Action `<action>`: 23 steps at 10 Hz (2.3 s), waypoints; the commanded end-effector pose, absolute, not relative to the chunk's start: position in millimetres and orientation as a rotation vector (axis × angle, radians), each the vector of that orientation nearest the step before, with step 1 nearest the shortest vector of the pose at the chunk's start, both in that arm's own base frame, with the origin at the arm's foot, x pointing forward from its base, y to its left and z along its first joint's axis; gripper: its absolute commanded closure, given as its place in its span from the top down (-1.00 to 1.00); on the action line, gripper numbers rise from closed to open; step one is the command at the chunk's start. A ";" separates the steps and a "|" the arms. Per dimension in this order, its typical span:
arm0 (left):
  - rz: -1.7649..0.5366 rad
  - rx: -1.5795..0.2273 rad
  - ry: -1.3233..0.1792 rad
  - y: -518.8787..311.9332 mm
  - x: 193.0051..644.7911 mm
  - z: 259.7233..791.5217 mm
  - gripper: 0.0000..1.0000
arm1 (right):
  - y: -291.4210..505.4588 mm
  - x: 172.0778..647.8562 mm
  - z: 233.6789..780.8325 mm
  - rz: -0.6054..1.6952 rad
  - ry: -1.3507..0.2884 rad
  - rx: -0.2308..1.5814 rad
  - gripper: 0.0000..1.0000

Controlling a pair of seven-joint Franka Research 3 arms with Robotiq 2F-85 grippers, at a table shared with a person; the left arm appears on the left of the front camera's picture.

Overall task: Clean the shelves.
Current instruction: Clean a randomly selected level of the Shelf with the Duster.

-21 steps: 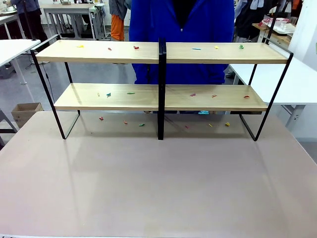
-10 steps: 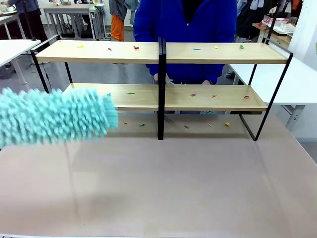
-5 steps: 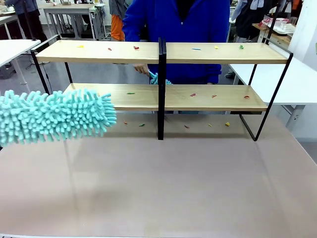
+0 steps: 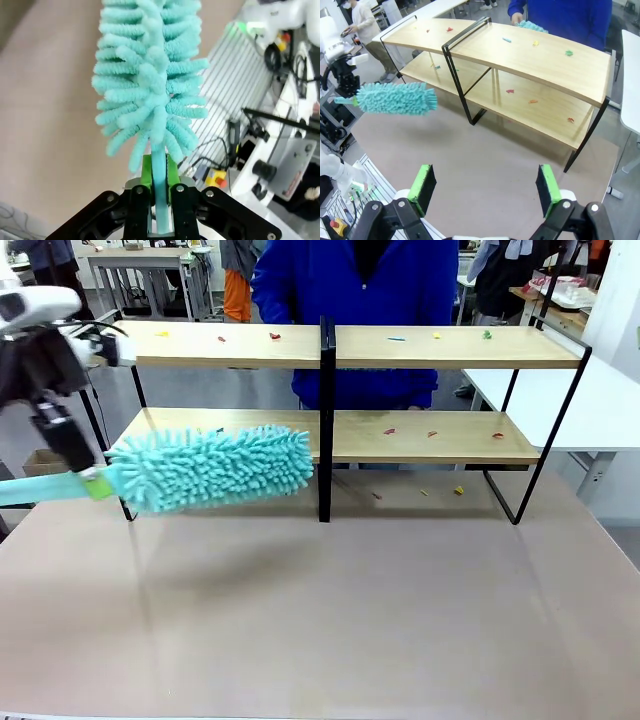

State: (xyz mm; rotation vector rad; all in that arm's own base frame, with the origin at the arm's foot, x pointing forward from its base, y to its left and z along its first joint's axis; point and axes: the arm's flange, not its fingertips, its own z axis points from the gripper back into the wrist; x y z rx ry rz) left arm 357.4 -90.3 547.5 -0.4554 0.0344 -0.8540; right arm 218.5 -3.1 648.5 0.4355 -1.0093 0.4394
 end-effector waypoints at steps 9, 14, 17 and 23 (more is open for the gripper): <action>-0.745 -0.541 -0.027 -39.8 373.3 560.0 -0.74 | -3.5 218.1 648.7 0.439 -1.008 0.437 1.00; -0.729 -0.445 -0.031 113.3 258.8 574.5 -0.74 | -3.5 218.1 648.7 0.439 -1.008 0.437 1.00; -0.718 -0.525 -0.046 105.6 272.5 565.6 -0.74 | -3.5 218.1 648.7 0.439 -1.008 0.437 1.00; -0.676 -0.467 0.017 -47.4 353.5 562.5 -0.74 | -3.5 218.1 648.7 0.439 -1.008 0.437 1.00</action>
